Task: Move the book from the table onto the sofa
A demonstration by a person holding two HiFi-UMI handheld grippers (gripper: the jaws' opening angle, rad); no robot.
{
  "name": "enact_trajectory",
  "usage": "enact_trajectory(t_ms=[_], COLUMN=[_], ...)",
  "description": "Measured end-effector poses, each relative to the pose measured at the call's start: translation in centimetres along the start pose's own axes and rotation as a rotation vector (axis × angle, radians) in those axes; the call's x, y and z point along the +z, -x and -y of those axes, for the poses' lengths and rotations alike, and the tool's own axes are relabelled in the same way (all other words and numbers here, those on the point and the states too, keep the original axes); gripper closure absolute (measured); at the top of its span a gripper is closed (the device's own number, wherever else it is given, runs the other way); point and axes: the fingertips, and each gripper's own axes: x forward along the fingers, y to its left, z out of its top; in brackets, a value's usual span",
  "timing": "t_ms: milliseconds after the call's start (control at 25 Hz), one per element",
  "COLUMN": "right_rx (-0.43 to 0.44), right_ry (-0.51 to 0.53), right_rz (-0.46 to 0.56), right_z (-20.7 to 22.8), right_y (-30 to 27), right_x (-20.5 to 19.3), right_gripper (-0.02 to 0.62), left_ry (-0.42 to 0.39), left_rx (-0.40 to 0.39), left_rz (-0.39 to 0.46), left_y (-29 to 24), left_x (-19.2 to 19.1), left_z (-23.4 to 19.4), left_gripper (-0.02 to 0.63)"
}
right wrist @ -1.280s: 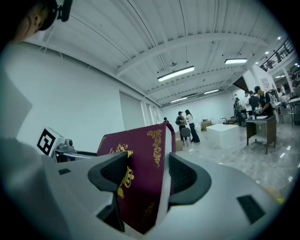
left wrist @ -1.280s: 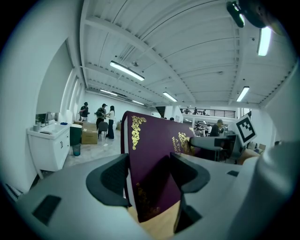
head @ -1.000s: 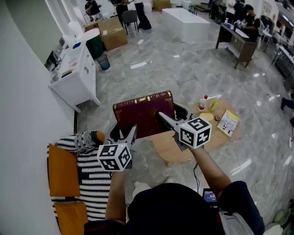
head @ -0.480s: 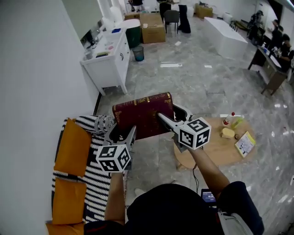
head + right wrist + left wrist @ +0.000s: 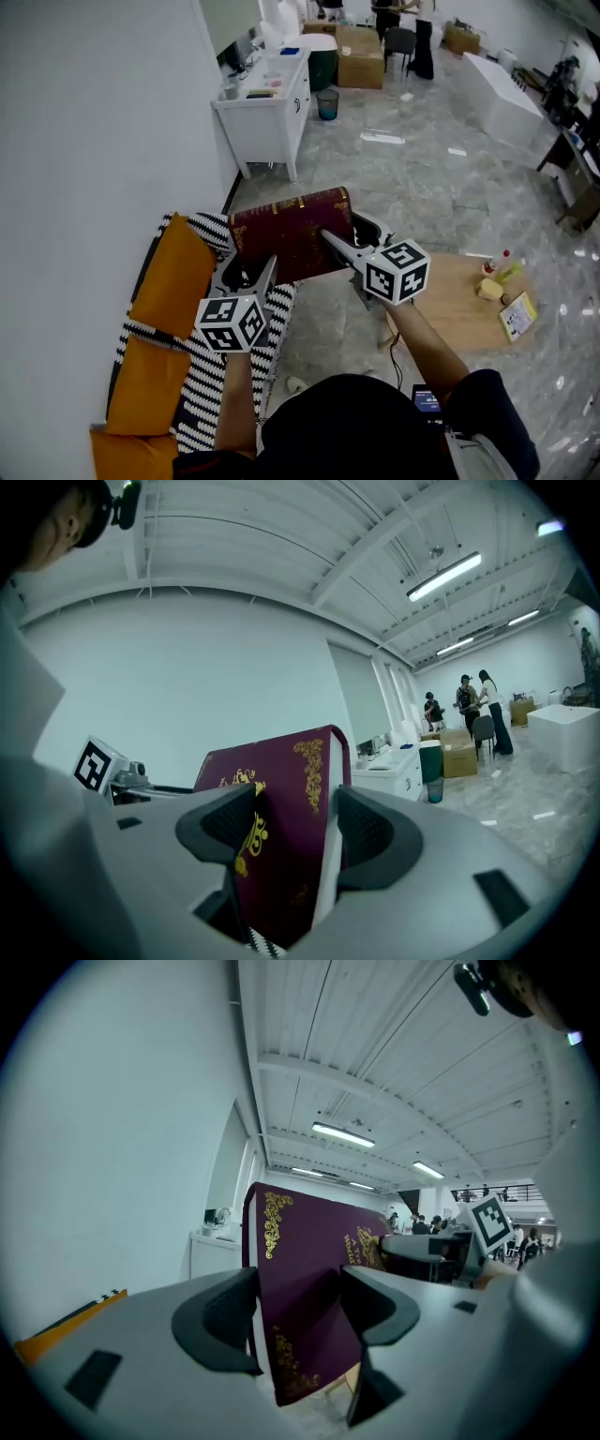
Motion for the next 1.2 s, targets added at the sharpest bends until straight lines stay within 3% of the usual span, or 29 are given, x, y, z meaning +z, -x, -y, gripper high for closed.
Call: enact_trajectory(t_ms=[560,800,1200], right_rx=[0.147,0.219,0.323], right_ry=[0.013,0.021,0.041], right_rz=[-0.059,-0.096,-0.163], right_z=[-13.8,-21.7,-23.5], right_y=[-12.2,-18.0,-22.0], right_x=[-2.9,-4.7,-6.3], right_gripper=[0.305,0.306,0.306], left_ry=[0.063,0.106,0.166], left_rx=[0.151,0.218,0.321], left_rz=[0.017,0.032,0.045], left_y=[9.9,15.7,16.9], left_x=[-0.9,-1.6,-3.3], left_z=[-15.0,-22.8,-25.8], left_gripper=[0.310,0.310,0.313])
